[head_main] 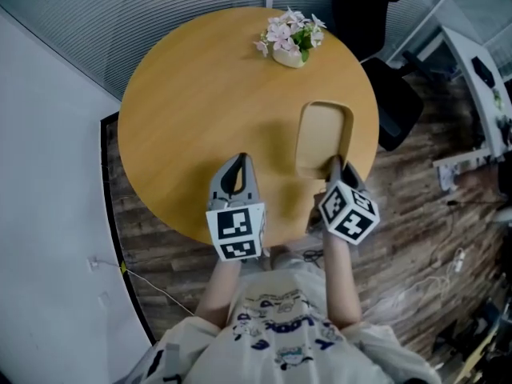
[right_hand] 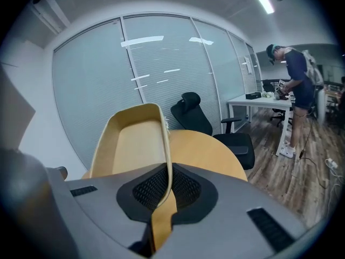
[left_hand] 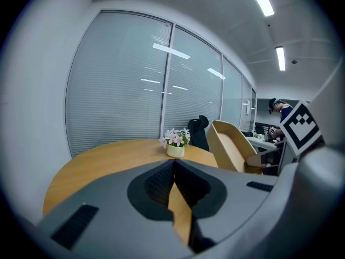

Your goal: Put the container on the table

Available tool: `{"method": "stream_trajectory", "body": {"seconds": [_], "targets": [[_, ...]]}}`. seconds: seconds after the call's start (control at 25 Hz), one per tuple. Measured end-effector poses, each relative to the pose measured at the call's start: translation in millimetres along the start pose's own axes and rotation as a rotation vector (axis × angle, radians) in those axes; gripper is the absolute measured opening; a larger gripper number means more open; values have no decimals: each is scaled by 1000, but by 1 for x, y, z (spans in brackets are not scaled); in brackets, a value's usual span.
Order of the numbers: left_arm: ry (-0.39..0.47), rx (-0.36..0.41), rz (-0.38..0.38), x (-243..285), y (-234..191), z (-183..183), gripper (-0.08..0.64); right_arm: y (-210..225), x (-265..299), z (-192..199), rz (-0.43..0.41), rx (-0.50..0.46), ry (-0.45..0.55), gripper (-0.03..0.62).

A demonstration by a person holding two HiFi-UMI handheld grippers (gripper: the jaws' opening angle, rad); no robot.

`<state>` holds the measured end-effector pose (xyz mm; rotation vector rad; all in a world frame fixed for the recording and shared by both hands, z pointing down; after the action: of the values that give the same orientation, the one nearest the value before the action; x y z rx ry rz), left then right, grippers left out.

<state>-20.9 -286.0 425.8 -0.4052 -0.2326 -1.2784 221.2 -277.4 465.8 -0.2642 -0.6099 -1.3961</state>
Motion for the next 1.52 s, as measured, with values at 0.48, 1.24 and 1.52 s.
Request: {"method": "stream_trajectory", "body": {"seconds": [0.48, 1.24, 1.52], "targets": [[-119, -11, -31, 68, 6, 24, 3, 32, 78, 25, 19, 16, -177, 14], [-279, -12, -44, 130, 13, 80, 3, 72, 147, 84, 110, 33, -384, 14], [-296, -11, -39, 134, 15, 88, 3, 77, 152, 91, 113, 78, -396, 14]]}}
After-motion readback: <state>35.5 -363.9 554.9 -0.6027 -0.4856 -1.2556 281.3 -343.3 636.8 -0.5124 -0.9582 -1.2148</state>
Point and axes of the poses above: the fingertips, and each gripper's own axes: x forward along the fingers, y to its right, z out of its underside, the point moved 4 cm from there along -x, backward along the fingers, and after that the axes turned 6 degrees about -x, right-handed, at the moved point
